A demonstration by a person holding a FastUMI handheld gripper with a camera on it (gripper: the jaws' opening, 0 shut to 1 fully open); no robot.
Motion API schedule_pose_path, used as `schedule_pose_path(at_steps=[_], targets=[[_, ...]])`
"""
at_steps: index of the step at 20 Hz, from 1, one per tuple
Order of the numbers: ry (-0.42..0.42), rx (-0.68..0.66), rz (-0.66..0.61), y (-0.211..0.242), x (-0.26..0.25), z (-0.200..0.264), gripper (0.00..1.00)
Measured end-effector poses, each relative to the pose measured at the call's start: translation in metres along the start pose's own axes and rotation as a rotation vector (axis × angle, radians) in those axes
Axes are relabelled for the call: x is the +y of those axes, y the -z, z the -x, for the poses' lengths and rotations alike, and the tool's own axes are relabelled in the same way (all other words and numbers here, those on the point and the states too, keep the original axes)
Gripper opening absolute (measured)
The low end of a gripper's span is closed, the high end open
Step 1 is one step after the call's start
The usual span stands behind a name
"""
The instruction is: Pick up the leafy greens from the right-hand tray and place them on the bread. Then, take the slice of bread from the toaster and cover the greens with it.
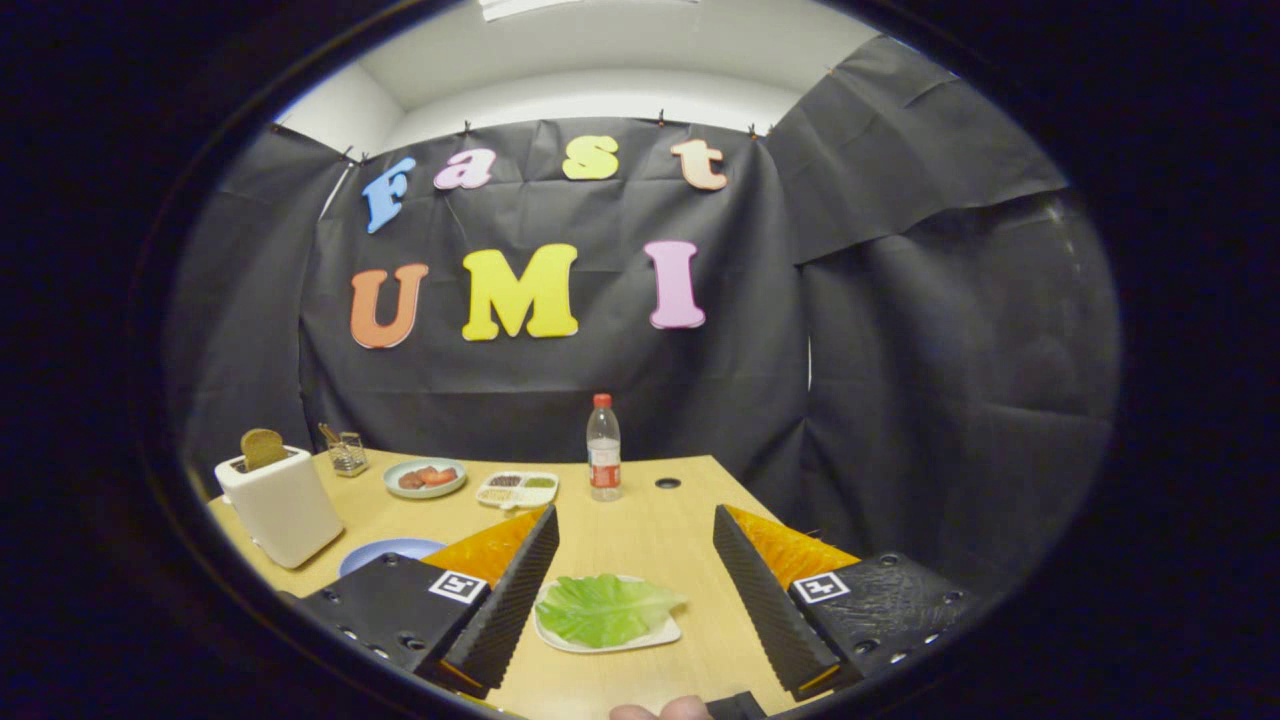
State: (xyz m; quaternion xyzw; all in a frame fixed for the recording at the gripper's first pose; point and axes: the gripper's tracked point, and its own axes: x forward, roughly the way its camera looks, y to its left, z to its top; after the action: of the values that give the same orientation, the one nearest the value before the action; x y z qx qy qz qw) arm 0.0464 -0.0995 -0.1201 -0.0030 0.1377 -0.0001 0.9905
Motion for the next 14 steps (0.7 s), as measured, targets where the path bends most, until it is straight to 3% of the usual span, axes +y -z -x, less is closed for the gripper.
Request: schedule_pose_path(at_steps=[6, 14], targets=[[-0.035, 0.172, -0.146, 0.056, -0.006, -0.041, 0.95], [0.04, 0.403, -0.315, 0.116, -0.029, -0.089, 0.96]])
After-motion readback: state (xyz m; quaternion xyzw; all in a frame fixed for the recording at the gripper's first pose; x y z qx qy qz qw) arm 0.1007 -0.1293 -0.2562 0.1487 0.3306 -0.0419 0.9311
